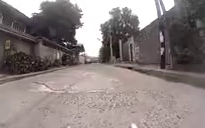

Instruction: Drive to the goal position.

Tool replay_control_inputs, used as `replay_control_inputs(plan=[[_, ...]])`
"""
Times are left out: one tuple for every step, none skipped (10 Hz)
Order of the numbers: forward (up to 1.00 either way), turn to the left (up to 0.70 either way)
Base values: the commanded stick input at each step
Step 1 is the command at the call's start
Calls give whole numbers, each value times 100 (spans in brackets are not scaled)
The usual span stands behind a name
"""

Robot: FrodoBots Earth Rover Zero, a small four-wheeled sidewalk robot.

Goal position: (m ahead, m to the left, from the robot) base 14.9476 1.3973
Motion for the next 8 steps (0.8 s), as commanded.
replay_control_inputs(plan=[[100,0],[100,0],[100,0],[100,0],[100,0],[100,0],[100,0],[100,0]])
